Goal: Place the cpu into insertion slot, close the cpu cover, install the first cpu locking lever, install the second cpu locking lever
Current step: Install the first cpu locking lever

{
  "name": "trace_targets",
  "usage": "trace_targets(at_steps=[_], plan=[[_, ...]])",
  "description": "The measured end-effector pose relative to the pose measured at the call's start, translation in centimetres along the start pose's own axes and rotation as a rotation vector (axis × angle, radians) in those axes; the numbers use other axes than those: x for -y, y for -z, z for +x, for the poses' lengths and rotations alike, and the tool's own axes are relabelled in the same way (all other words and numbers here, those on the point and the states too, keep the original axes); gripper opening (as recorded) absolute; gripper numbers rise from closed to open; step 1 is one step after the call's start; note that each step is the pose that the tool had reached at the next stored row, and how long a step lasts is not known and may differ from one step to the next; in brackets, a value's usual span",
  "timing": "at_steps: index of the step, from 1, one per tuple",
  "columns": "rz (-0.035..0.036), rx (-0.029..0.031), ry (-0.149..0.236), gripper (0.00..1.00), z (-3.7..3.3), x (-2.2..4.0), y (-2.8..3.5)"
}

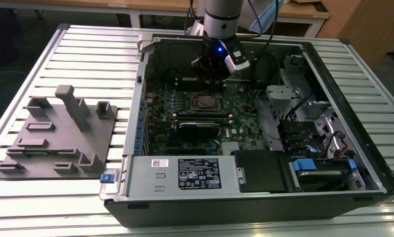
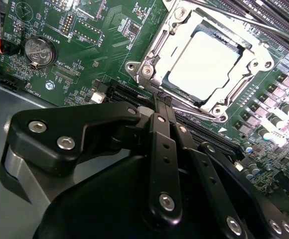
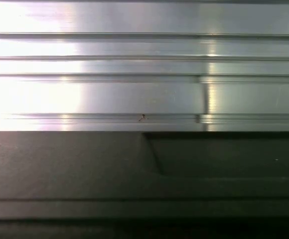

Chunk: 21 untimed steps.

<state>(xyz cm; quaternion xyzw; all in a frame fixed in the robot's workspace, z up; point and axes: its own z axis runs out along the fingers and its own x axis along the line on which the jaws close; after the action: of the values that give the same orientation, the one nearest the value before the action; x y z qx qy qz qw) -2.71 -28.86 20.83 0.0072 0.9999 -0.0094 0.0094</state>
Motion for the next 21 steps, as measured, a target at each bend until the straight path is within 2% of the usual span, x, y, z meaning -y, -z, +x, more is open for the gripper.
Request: trace_targets(at_steps=[21], plan=[[0.0009,0.0,0.0,0.11,-0.03,0.19,-0.22]])
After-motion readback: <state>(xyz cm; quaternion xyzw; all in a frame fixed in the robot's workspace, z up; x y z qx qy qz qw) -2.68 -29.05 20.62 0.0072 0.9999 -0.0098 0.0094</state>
